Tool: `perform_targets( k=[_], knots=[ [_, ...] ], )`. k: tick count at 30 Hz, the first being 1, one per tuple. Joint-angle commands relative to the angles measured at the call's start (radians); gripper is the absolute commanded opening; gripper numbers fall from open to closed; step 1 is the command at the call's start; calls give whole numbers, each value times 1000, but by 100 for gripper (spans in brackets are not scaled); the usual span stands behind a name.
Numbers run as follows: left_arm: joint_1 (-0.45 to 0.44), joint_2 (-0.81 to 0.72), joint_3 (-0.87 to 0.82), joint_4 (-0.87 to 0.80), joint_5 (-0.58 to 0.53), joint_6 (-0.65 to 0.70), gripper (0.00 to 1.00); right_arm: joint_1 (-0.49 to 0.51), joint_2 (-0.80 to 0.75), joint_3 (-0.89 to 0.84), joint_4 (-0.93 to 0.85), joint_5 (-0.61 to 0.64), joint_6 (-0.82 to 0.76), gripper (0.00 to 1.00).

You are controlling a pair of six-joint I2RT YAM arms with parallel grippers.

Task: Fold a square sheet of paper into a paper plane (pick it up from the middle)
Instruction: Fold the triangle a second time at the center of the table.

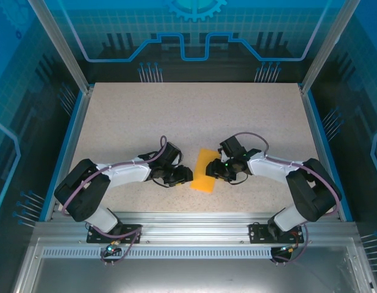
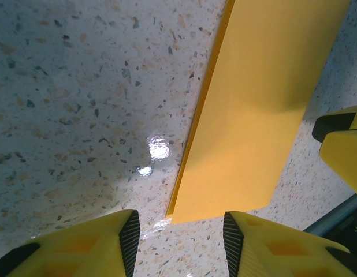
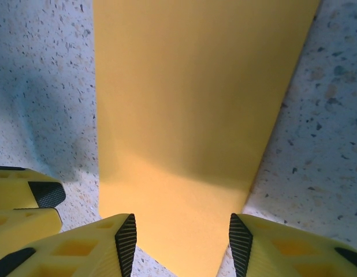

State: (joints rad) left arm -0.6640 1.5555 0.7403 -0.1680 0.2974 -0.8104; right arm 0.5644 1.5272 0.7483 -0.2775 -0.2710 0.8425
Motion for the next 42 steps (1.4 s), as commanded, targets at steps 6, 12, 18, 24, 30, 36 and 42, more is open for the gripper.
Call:
perform_targets(
  k=[6,12,18,24,30,36,42],
  knots=[
    [-7,14,34,-6,25,14,47,8,50,24,-10,14,-4,48],
    [-10,23,43,-5,31,15,47,0,35,13,-14,15,-9,48],
    [-15,37,54,-8,33,16,47,-13,31,4,-11,8,-17,48],
    [-20,58,66,-4,38,13,48,-26,33,-11,1,-2,-20,49],
    [-25,69,65,1,40,12,48,-36,36,-18,11,-15,-22,47],
    [-29,80,68,5,48,11,47,-36,-28,-26,26,-27,-7,47],
    [-34,93,63,31,65,2,47,-34,-15,-24,84,-70,4,46]
  ],
)
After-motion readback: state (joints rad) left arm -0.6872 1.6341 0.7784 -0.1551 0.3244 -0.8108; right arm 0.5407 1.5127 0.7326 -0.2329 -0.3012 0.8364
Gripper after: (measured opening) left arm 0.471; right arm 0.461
